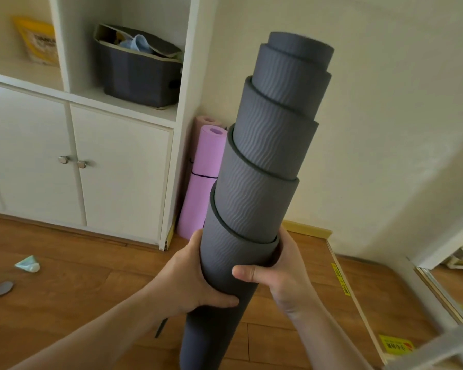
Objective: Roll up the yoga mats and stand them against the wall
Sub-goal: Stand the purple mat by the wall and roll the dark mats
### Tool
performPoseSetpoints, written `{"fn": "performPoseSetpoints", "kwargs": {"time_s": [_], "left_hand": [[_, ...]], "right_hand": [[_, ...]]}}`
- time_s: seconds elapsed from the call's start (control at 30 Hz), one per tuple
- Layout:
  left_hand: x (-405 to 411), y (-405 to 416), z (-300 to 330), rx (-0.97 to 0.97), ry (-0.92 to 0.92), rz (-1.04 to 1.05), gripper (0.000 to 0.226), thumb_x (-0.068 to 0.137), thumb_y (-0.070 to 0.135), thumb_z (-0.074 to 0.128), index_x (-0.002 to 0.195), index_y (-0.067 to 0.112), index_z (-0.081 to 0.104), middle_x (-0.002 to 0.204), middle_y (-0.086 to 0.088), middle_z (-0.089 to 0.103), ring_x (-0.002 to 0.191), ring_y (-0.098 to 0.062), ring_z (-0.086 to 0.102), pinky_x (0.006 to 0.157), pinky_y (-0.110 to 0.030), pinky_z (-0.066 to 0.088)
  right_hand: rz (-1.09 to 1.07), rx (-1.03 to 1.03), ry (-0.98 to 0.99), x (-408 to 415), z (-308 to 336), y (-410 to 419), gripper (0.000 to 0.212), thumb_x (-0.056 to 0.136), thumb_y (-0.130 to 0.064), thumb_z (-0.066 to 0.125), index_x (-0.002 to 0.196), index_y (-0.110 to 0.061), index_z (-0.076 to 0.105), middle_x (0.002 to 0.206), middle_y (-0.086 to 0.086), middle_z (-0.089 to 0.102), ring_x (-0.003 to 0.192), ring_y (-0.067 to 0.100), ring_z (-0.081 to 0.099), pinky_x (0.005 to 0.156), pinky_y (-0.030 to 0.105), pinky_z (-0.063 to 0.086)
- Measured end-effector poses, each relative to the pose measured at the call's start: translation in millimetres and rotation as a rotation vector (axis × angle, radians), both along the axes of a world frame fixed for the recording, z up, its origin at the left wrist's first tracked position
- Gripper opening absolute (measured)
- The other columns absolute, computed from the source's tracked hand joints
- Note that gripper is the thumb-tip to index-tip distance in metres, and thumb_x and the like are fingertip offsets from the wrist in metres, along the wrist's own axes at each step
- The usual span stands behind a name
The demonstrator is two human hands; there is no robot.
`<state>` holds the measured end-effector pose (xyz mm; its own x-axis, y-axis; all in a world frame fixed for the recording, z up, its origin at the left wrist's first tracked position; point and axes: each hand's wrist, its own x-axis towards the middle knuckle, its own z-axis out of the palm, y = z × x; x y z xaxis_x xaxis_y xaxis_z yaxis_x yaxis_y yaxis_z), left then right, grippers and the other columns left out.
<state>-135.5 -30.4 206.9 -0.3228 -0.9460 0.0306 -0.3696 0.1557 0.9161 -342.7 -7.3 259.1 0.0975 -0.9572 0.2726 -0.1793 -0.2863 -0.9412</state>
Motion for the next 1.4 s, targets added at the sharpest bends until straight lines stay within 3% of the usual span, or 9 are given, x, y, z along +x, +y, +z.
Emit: {"fn": "performPoseSetpoints", "kwargs": {"time_s": [0.2, 0.4, 0.53, 0.6, 0.7, 0.97, 1.1, 1.2, 1.4], "left_hand": [[0, 0, -4, -0.023, -0.003, 0.034, 0.131, 0.04, 0.05, 0.105, 0.147, 0.051, 0.028, 0.128, 0.027, 0.06, 0.121, -0.004, 0.06, 0.099, -0.035, 0.06], [-3, -2, -5, -0.004, -0.063, 0.015, 0.125, 0.043, 0.051, 0.104, 0.144, 0.049, 0.03, 0.126, 0.027, 0.058, 0.119, -0.007, 0.059, 0.1, -0.036, 0.06], [-11, 0, -4, -0.016, -0.1, -0.004, 0.122, 0.048, 0.049, 0.103, 0.143, 0.05, 0.027, 0.126, 0.029, 0.053, 0.12, -0.007, 0.056, 0.1, -0.033, 0.058], [-14, 0, -6, -0.022, -0.093, -0.008, 0.122, 0.048, 0.048, 0.103, 0.144, 0.05, 0.027, 0.127, 0.029, 0.053, 0.12, -0.006, 0.055, 0.101, -0.034, 0.057], [-12, -3, -18, -0.014, -0.07, -0.006, 0.124, 0.045, 0.048, 0.103, 0.145, 0.05, 0.03, 0.128, 0.027, 0.056, 0.123, -0.006, 0.057, 0.1, -0.035, 0.059], [-1, -15, -39, 0.028, -0.189, -0.025, 0.128, 0.045, 0.047, 0.103, 0.148, 0.044, 0.027, 0.132, 0.024, 0.056, 0.125, -0.009, 0.056, 0.101, -0.032, 0.057], [-3, -20, -37, 0.011, -0.425, -0.045, 0.127, 0.048, 0.045, 0.102, 0.149, 0.039, 0.024, 0.13, 0.017, 0.057, 0.119, -0.011, 0.057, 0.093, -0.028, 0.057], [-7, -22, -32, 0.049, -0.611, -0.035, 0.107, 0.056, 0.042, 0.101, 0.141, 0.028, 0.036, 0.121, 0.009, 0.064, 0.111, -0.015, 0.064, 0.087, -0.029, 0.06], [-11, -20, -22, 0.115, -0.843, 0.012, 0.028, 0.089, 0.027, 0.081, 0.112, 0.022, 0.066, 0.09, 0.006, 0.067, 0.084, -0.013, 0.07, 0.076, -0.027, 0.062]], "right_hand": [[0.079, 0.054, 0.135, -2, 10, 7, 0.088, 0.072, -0.005, 0.095, 0.145, -0.027, 0.052, 0.135, -0.007, 0.07, 0.129, 0.013, 0.064, 0.105, 0.033, 0.054], [-0.131, -0.306, 0.011, -14, 152, -3, 0.083, 0.072, -0.077, 0.08, 0.145, -0.049, 0.051, 0.138, -0.008, 0.066, 0.118, 0.015, 0.068, 0.091, 0.031, 0.058], [-0.161, -0.634, 0.424, 3, 250, 10, 0.049, 0.103, -0.06, 0.042, 0.149, -0.04, 0.043, 0.144, -0.013, 0.058, 0.115, 0.007, 0.069, 0.087, 0.032, 0.058], [-0.112, -0.588, 0.6, 21, 258, 7, 0.042, 0.097, -0.063, 0.056, 0.133, -0.041, 0.062, 0.123, -0.022, 0.069, 0.112, 0.0, 0.067, 0.091, 0.027, 0.054], [-0.163, -0.546, 0.811, 36, 233, -2, 0.028, 0.084, -0.052, 0.077, 0.098, -0.028, 0.074, 0.094, -0.012, 0.073, 0.093, 0.005, 0.069, 0.08, 0.028, 0.055], [-0.238, -0.626, 0.747, 48, 194, -13, 0.009, 0.082, -0.028, 0.075, 0.084, -0.021, 0.07, 0.081, -0.004, 0.07, 0.083, 0.014, 0.067, 0.071, 0.031, 0.053], [-0.256, -0.6, 0.728, 44, 186, -18, 0.006, 0.082, -0.027, 0.075, 0.082, -0.023, 0.071, 0.078, -0.007, 0.07, 0.082, 0.012, 0.067, 0.068, 0.023, 0.051], [-0.263, -0.584, 0.714, 40, 185, -21, 0.006, 0.082, -0.026, 0.075, 0.081, -0.022, 0.071, 0.078, -0.006, 0.071, 0.081, 0.011, 0.067, 0.066, 0.018, 0.048], [-0.253, -0.588, 0.716, 36, 182, -24, 0.004, 0.083, -0.025, 0.073, 0.081, -0.022, 0.07, 0.079, -0.005, 0.07, 0.082, 0.012, 0.067, 0.069, 0.024, 0.051]]}}
